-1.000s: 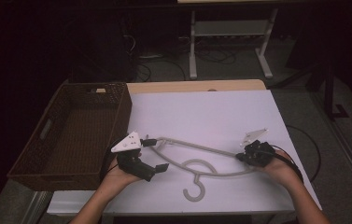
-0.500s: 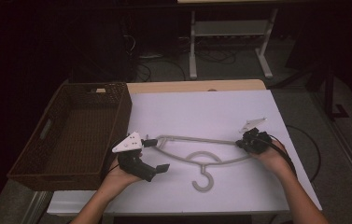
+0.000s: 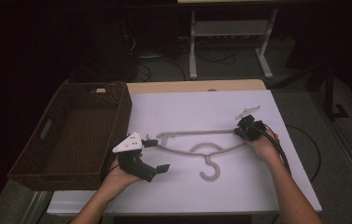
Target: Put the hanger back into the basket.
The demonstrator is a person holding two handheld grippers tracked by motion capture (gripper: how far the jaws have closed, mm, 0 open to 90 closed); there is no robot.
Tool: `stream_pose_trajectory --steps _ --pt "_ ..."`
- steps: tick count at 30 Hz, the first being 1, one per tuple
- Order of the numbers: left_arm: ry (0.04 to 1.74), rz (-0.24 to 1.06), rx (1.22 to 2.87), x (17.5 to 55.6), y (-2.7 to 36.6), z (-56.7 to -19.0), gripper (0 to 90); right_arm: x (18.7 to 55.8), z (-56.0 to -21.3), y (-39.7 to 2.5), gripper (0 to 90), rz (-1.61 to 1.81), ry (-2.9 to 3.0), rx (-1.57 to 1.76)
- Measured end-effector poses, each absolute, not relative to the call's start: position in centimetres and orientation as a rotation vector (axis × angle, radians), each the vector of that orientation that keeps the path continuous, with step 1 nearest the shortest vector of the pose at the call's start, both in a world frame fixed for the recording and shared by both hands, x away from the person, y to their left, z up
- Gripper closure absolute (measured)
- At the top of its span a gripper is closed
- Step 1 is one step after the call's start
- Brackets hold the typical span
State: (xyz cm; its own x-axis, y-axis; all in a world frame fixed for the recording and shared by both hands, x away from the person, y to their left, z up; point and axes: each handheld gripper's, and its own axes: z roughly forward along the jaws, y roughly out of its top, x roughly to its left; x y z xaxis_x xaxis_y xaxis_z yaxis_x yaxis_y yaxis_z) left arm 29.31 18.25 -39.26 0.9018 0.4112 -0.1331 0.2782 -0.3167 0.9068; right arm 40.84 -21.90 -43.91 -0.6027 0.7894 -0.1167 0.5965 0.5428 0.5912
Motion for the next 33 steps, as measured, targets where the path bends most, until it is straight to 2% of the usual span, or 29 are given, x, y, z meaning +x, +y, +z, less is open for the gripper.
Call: stream_pose_trajectory --steps 7,15,24,33 --pt "0.51 0.147 1.919 29.4 18.3 -39.3 0.3 40.0 -42.8 -20.4 89.6 0.845 2.425 1.094" --pt "0.503 0.144 1.922 29.2 18.2 -39.3 0.3 38.3 -42.0 -13.7 89.6 1.018 2.58 0.899" --pt "0.502 0.148 1.92 29.3 18.4 -39.2 0.3 38.0 -43.0 -8.1 89.6 1.045 2.688 0.749" --pt "0.506 0.148 1.919 29.2 18.4 -39.3 0.3 37.6 -44.1 -6.7 89.6 1.005 2.757 0.638"
